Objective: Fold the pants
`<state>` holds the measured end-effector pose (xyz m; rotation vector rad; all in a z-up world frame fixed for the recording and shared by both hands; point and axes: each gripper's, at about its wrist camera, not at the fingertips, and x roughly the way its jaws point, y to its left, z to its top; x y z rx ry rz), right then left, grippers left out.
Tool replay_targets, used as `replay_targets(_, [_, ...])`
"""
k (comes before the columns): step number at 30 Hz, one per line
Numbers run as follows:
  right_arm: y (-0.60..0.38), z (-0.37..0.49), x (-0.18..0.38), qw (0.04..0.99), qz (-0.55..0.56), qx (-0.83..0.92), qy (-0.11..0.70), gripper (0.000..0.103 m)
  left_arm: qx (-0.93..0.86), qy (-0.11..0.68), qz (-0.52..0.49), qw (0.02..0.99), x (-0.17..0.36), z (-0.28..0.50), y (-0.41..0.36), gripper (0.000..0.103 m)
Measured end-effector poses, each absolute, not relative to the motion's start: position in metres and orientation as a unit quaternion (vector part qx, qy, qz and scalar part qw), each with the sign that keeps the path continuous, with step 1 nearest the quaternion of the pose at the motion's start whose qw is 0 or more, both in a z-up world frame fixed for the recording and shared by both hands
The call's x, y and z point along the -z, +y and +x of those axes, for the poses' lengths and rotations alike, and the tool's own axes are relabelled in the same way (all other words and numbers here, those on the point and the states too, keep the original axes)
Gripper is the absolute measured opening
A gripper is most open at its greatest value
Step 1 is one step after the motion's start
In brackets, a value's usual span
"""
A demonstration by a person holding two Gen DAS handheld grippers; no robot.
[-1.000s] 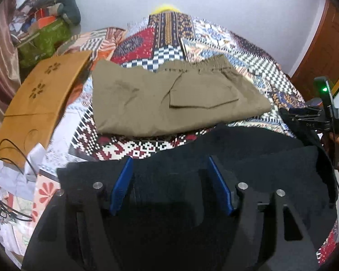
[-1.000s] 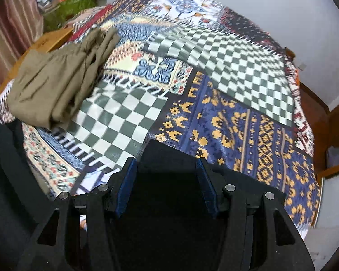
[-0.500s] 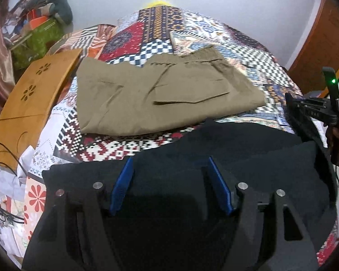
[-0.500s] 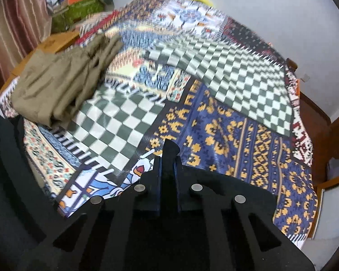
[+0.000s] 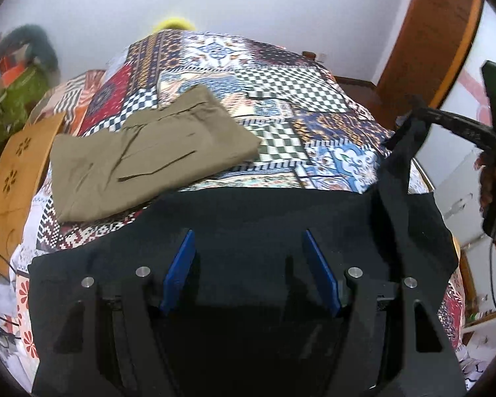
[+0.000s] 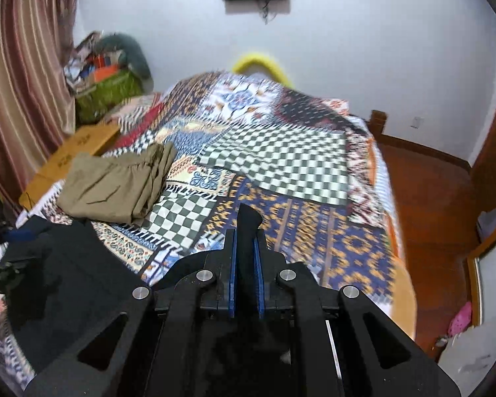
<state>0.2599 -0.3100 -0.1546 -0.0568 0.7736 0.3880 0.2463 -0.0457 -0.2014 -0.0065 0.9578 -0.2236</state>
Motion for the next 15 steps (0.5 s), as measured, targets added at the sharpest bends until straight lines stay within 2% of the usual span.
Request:
replay_targets(8, [-0.366,0.193,0.159,0.909,0.009,-0.163,0.384,0.008,0.101,0.478,0.006,0.873,0.211,0.238,-0.066,0.067])
replay_targets(15, [-0.396,0.146,0.199,0.897,0.054,-0.128,0.419,0.008,0.12,0.487,0.006,0.865,0.211,0.219,-0.071,0.067])
